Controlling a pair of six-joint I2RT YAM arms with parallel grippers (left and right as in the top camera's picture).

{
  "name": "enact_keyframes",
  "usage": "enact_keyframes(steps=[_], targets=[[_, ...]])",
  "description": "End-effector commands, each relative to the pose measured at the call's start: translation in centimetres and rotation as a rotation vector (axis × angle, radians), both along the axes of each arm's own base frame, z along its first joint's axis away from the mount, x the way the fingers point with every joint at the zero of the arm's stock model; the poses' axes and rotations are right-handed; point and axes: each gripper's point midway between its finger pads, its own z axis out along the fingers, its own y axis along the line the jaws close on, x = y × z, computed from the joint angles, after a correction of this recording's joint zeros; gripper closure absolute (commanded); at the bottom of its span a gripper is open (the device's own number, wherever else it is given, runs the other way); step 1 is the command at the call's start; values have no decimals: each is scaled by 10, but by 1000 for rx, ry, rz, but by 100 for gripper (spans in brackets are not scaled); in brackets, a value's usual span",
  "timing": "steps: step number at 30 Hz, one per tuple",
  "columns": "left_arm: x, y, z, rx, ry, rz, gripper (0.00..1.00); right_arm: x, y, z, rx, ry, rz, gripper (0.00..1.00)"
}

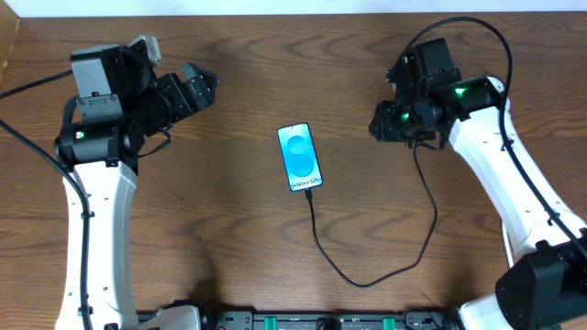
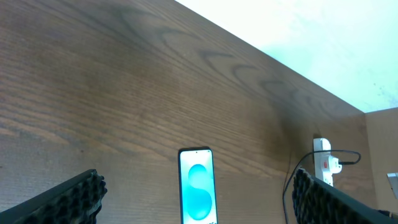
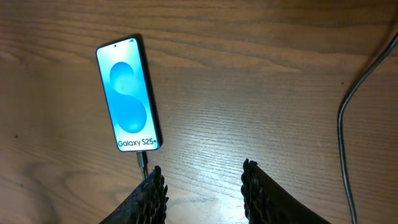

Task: Plug charger to phone and switch on socket
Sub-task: 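Move the right gripper right toward the white power strip, then position the right gripper over the orange switch beside the charger plug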

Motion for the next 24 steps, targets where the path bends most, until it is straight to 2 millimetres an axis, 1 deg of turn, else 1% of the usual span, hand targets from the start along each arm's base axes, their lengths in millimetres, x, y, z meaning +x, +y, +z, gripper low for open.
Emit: enact_keyframes(steps=[1, 3, 4, 6, 8, 12, 17, 24], targets=[[1, 1, 2, 6, -9, -9, 2, 3, -3, 14, 29, -25, -27, 62], [1, 1, 2, 6, -9, -9, 2, 5, -11, 20, 61, -28, -47, 69], [1, 1, 2, 6, -9, -9, 2, 7, -15, 22, 73, -31, -57, 74], [1, 1, 2, 6, -9, -9, 2, 9, -26, 28, 85, -43, -85, 87], [1, 1, 2, 6, -9, -9, 2, 13, -39, 33, 85, -61, -113, 98], [1, 1, 2, 6, -9, -9, 2, 18, -64, 47, 86, -105, -168, 99], [1, 1, 2, 6, -9, -9, 2, 23, -101, 65, 81, -135, -251, 99], [1, 1, 2, 6, -9, -9, 2, 25, -141, 94, 51, -190, -299, 99]])
